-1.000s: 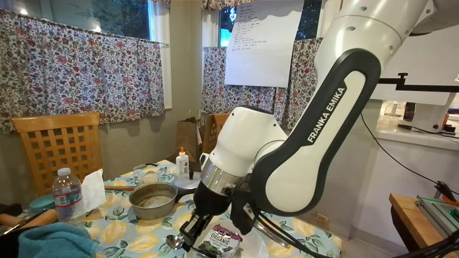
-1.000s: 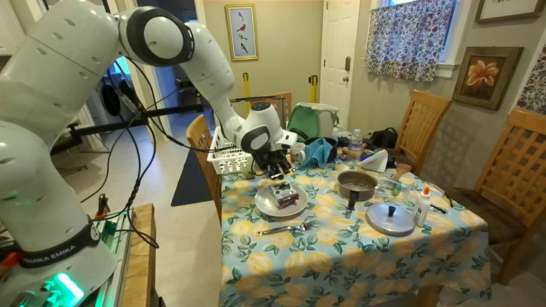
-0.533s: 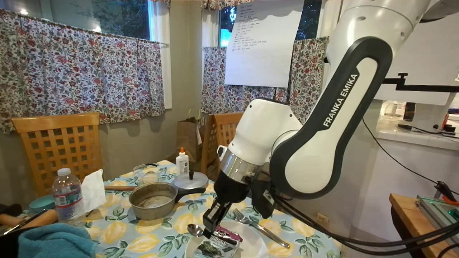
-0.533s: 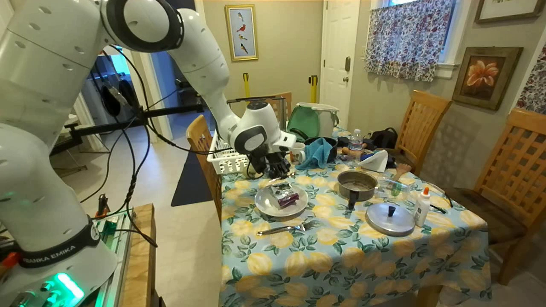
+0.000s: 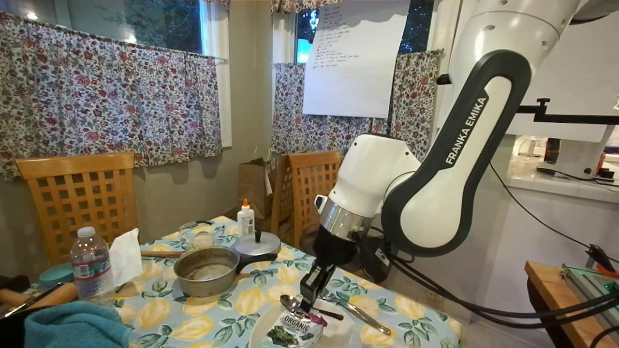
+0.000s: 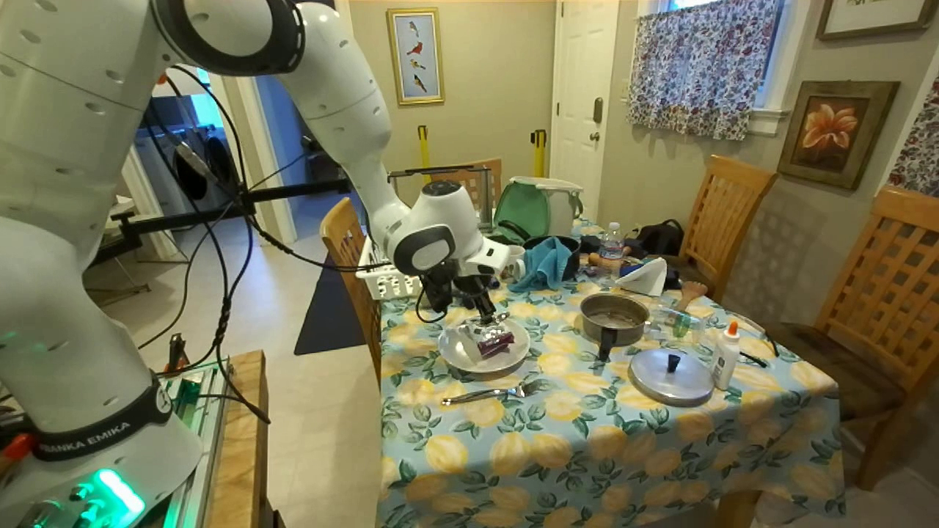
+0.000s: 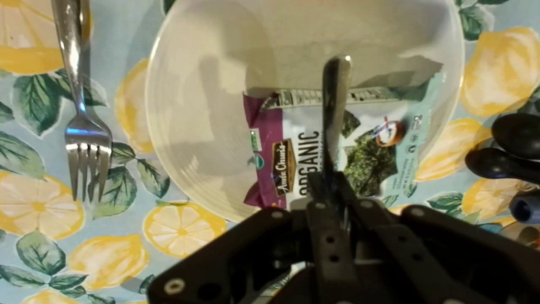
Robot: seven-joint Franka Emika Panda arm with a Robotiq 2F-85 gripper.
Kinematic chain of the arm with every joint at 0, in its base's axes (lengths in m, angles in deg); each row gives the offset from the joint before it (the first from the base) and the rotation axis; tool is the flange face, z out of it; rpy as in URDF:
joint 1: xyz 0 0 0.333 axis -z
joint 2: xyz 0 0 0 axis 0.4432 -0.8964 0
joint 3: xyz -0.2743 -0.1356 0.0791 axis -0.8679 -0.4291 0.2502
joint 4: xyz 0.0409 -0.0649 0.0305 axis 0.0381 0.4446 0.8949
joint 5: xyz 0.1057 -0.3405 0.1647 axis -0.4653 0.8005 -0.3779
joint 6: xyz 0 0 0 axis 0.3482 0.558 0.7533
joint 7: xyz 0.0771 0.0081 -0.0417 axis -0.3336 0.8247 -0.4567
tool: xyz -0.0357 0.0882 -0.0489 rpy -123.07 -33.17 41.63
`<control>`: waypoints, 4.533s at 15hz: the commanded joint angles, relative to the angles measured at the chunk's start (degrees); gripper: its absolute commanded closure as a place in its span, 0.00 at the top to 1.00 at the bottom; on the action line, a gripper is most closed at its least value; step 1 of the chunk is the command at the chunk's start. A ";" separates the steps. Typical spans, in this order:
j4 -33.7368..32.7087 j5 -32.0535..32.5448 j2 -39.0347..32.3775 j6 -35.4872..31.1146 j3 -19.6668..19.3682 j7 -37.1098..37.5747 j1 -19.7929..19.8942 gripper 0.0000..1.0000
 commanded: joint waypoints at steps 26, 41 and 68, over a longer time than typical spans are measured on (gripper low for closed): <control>22.05 2.38 4.46 -22.67 1.43 0.26 12.46 0.02; 18.70 9.65 -2.31 -22.04 4.94 0.30 23.61 0.02; 12.02 6.14 -4.31 -14.92 3.68 -1.56 19.86 0.88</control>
